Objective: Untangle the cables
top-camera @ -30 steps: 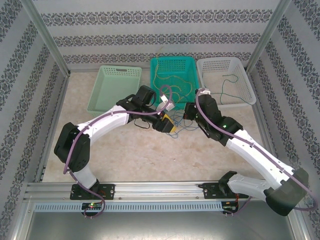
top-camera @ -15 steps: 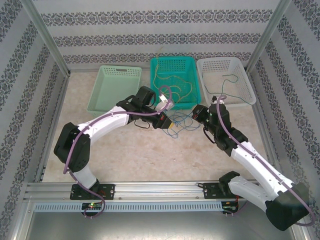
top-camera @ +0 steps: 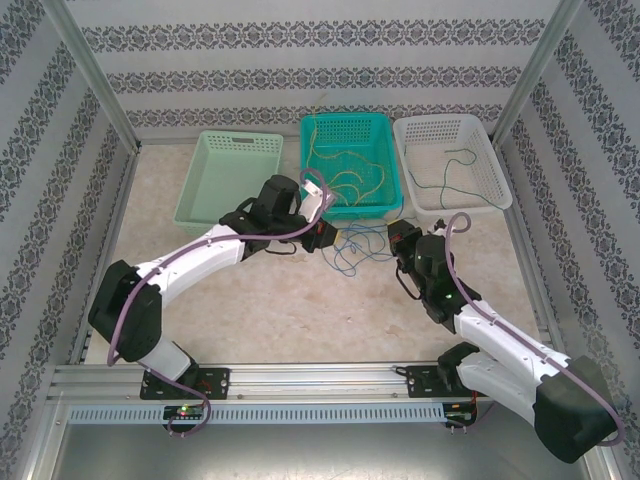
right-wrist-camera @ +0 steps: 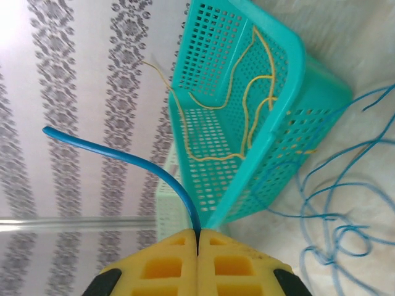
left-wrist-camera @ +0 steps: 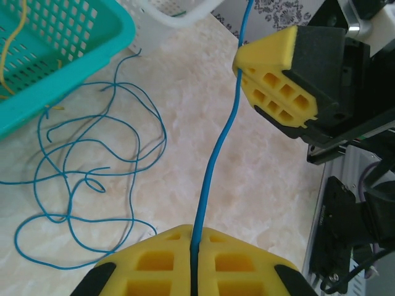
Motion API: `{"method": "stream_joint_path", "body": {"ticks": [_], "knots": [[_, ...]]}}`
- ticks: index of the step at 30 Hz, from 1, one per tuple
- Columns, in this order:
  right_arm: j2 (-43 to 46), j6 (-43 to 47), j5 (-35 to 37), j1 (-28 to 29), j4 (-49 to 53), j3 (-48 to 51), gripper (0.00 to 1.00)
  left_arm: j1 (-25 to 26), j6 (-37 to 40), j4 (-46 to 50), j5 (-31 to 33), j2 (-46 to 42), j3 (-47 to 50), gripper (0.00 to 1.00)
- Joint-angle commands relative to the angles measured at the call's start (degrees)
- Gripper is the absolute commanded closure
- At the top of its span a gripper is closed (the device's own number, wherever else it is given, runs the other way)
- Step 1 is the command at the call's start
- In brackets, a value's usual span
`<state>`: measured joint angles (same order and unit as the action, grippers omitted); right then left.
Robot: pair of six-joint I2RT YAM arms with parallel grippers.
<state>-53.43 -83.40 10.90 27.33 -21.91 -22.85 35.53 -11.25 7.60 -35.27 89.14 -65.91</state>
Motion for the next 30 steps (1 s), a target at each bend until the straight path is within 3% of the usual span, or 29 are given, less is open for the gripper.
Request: {"method": "stream_joint_path", "body": {"ticks": [1,4,5,7,9,11,12,20,24,30], "knots": [[0.2,-8.9,6.7,-0.2,-6.5,1.2,1.00,0.2,-0.8,-1.5,3.7,-2.7,1.7,1.00],[0.8,-8.6,5.9,-0.1,-5.5,-0.1,1.00,0.2,-0.8,-1.3,3.8,-2.9,2.4,1.00],[1.0,-7.5,5.4,-0.1,-4.5,-0.8,0.95,0.2,-0.8,-1.3,4.1,-3.1,2.5,1.00],[1.2,-3.1,5.2,0.5,-0.9,-3.2,0.68,0.2,-0.3,-0.5,5.0,-3.6,2.3,1.00],[1.1,1.4,5.4,1.2,1.2,-5.0,0.54,-0.1,0.7,1.5,7.3,-4.1,1.4,1.00],[1.0,4.8,4.8,1.4,1.5,-6.1,0.27,-1.2,1.5,4.0,9.8,-5.2,0.3,1.00],[1.0,6.3,4.7,1.3,1.9,-6.6,0.19,-2.3,1.9,5.2,11.0,-6.0,-0.2,1.00],[4.9,13.8,5.4,1.2,15.6,-9.3,0.17,-16.0,4.6,17.4,21.3,-9.5,-4.6,1.00],[6.5,13.1,6.2,1.0,18.7,-7.1,0.17,-22.8,5.4,21.7,22.0,-3.9,-8.3,1.00],[9.1,12.5,6.1,-0.3,21.9,-5.0,0.17,-27.9,3.7,25.5,16.9,9.1,-14.3,1.00]]}}
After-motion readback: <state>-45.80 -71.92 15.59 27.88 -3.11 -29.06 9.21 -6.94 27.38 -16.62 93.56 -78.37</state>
